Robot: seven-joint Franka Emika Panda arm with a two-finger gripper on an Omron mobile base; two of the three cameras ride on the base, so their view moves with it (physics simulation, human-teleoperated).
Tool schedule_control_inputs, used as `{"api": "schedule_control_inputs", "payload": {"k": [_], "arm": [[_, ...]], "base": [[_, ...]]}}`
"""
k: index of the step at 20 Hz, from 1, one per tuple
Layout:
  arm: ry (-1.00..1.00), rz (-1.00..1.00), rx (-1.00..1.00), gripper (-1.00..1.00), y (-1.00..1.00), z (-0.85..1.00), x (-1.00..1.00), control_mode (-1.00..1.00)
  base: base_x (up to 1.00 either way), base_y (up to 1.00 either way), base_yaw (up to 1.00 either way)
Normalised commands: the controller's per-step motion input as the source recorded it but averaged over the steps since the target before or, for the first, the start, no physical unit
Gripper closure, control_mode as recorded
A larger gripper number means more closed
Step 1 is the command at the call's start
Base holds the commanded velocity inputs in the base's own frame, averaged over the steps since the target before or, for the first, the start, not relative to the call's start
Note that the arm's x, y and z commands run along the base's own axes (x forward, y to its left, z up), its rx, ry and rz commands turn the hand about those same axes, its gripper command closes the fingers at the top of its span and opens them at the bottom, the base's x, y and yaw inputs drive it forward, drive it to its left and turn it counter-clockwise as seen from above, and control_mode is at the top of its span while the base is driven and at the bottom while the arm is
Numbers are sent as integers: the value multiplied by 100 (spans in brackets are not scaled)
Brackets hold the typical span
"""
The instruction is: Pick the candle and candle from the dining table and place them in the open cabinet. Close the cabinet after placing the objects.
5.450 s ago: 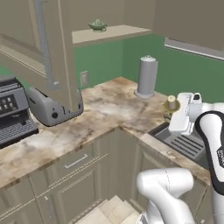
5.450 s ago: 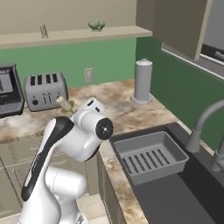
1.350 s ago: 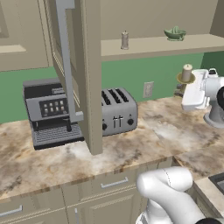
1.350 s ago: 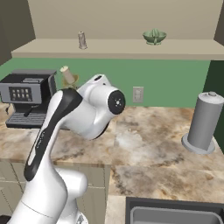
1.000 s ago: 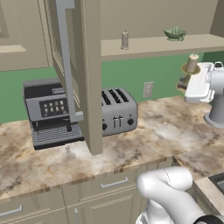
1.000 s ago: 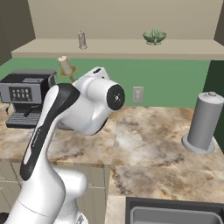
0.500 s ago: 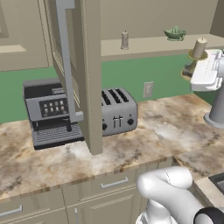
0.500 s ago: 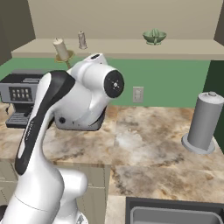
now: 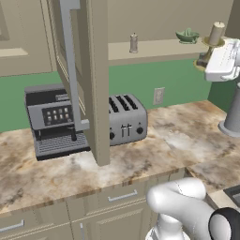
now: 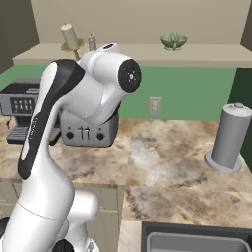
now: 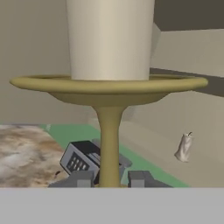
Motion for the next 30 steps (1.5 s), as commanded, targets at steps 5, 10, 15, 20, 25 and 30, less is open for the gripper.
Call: {"api": "schedule_control_inputs", "payload": {"k": [5, 10, 15, 20, 25, 30], "arm": [[10, 0, 5, 100, 0, 20, 52, -100], [13, 0, 4, 100, 0, 23, 59, -100], [17, 0, 2, 100, 0, 11, 61, -100], [17, 0, -1, 100, 0, -21, 58, -100], [5, 0, 0, 100, 0, -20, 36, -100], [-1, 0, 0, 100, 0, -9, 33, -100]], "base": [[0, 0, 0], [0, 0, 0], [0, 0, 0], [0, 0, 0], [0, 0, 0], [0, 0, 0]]}}
